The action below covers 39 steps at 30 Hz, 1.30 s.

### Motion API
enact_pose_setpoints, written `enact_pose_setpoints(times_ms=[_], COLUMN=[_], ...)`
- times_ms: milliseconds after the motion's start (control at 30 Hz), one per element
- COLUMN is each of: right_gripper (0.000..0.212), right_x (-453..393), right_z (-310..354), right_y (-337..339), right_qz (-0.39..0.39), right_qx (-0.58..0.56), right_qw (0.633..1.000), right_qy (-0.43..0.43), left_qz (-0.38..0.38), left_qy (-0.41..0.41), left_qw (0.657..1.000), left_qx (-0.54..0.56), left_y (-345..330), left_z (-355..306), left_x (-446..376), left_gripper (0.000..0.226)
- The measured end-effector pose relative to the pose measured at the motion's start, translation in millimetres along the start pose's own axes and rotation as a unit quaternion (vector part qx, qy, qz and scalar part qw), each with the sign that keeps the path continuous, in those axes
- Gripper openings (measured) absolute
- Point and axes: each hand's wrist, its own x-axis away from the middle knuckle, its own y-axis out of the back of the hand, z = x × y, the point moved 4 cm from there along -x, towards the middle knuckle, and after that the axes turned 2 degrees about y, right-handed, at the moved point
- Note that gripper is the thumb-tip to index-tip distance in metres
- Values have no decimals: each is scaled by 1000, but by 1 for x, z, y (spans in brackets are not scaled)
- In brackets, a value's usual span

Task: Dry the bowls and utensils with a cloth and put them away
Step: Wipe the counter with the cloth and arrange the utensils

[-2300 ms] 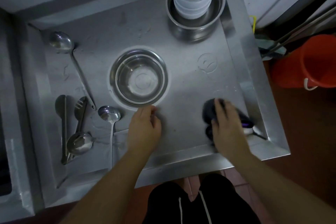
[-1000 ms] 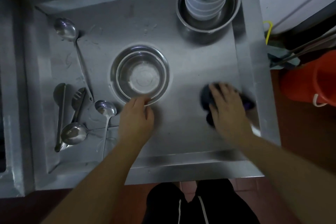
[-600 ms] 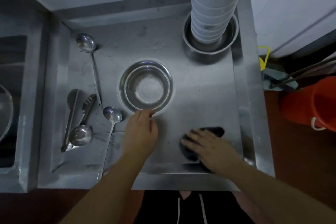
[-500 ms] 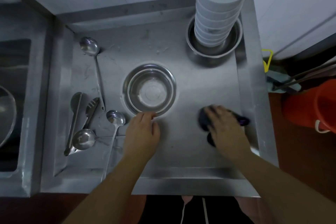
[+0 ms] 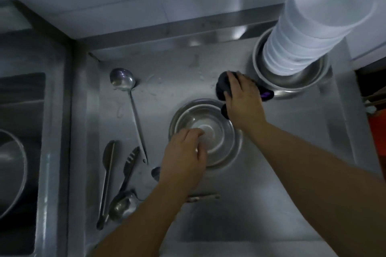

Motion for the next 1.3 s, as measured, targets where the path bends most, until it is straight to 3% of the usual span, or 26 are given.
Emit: enact_pose_setpoints(times_ms=[233, 333, 400, 467, 500, 567, 633, 700, 767, 867, 933, 967, 1167, 1300], right_gripper=[60, 57, 55, 54, 54, 55, 57, 59, 61, 61, 56, 55, 55, 58], right_x=[-107, -92, -66, -59, -63, -81, -100, -115, -122, -110, -91, -84, -27, 35], right_z=[48, 77, 77, 62, 54, 39, 39, 53, 74, 118, 129, 125, 43, -3], right_y=[-23, -35, -37, -29, -26, -21, -18, -21, -29, -51, -60, -58, -24, -8], right_qz=[-34, 34, 91, 91, 72, 5, -65, -104, -107, -17, 52, 59, -28, -41], right_qx=[-20, -8, 3, 22, 25, 20, -4, -44, -44, 13, -12, -23, -20, -14], right_qw=[996, 995, 972, 960, 970, 998, 989, 966, 967, 1000, 989, 985, 999, 998], right_qy=[-76, 94, 216, 262, 229, 56, -131, -233, -226, 0, 136, 162, -17, -48], left_qz=[-22, -24, -14, -3, -1, -4, -7, -15, -25, -34, -32, -33, -26, -11], left_qy=[6, 25, 28, 26, 26, 28, 32, 33, 34, 39, 35, 30, -3, -21], left_qw=[999, 997, 994, 993, 992, 991, 991, 993, 995, 995, 995, 995, 996, 998], left_qx=[-42, -76, -100, -119, -125, -134, -130, -110, -91, -80, -86, -89, -81, -60], left_y=[43, 57, 61, 63, 64, 66, 67, 67, 68, 71, 74, 76, 77, 58], left_z=[43, 64, 74, 81, 83, 87, 89, 90, 90, 91, 92, 92, 83, 55], left_x=[-55, -80, -92, -103, -107, -113, -113, -110, -105, -98, -95, -93, -82, -74], left_gripper=[28, 35, 38, 39, 39, 41, 44, 45, 44, 44, 42, 42, 39, 37])
